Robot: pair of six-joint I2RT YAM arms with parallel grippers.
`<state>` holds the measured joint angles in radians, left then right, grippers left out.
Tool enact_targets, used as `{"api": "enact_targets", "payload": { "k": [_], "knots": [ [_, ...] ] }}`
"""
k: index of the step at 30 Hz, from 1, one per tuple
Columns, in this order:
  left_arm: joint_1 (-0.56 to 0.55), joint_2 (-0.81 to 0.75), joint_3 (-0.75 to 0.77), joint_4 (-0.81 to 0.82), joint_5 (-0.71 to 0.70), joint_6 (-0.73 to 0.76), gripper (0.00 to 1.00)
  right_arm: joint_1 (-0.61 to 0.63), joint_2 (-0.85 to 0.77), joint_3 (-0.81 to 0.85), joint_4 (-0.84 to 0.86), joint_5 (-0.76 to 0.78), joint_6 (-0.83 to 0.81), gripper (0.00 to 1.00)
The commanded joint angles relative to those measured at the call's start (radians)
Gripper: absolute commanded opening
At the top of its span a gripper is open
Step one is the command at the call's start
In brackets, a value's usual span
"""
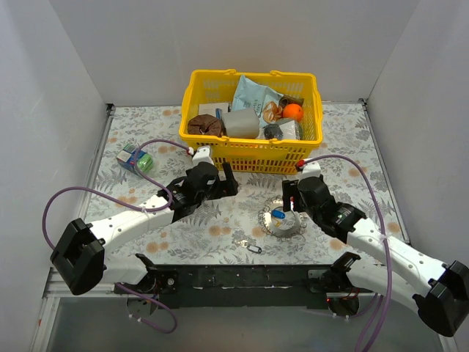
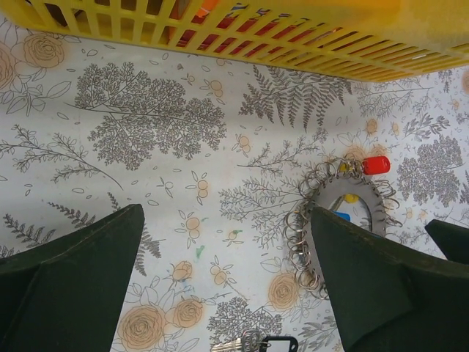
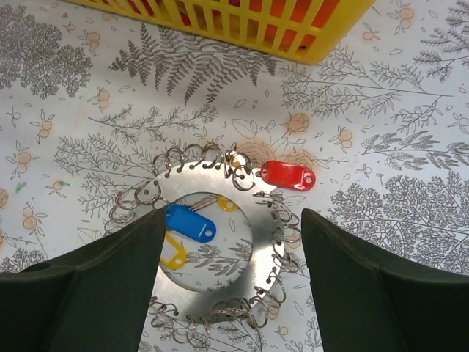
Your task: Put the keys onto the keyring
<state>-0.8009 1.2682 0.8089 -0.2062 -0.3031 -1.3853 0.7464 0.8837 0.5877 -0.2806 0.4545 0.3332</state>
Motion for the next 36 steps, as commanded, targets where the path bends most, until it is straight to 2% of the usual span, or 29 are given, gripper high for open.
{"api": "enact_targets", "payload": {
  "k": [1, 5, 13, 19, 28, 36],
  "knots": [
    [-0.003, -0.001, 0.027, 0.018, -0.016, 0.019, 0.98, -0.002, 0.015, -0.009, 0.040, -0.039, -0.006, 0.83],
    [-0.003, 0.016, 0.044, 0.010, -0.068, 0.041, 0.98, -0.002, 0.031, -0.009, 0.049, -0.063, 0.000, 0.90],
    [-0.003, 0.016, 0.009, 0.028, -0.113, 0.028, 0.98, -0.002, 0.057, -0.026, 0.070, -0.085, 0.010, 0.90],
    [-0.003, 0.083, 0.042, -0.009, -0.053, 0.038, 0.98, -0.001, 0.112, -0.026, 0.106, -0.123, 0.020, 0.86],
    [-0.003, 0.169, 0.082, -0.042, -0.082, 0.057, 0.98, -0.002, 0.190, -0.014, 0.116, -0.134, 0.006, 0.82],
    [-0.003, 0.238, 0.118, -0.045, -0.036, 0.088, 0.98, -0.002, 0.276, -0.029, 0.164, -0.238, 0.000, 0.69]
  ]
}}
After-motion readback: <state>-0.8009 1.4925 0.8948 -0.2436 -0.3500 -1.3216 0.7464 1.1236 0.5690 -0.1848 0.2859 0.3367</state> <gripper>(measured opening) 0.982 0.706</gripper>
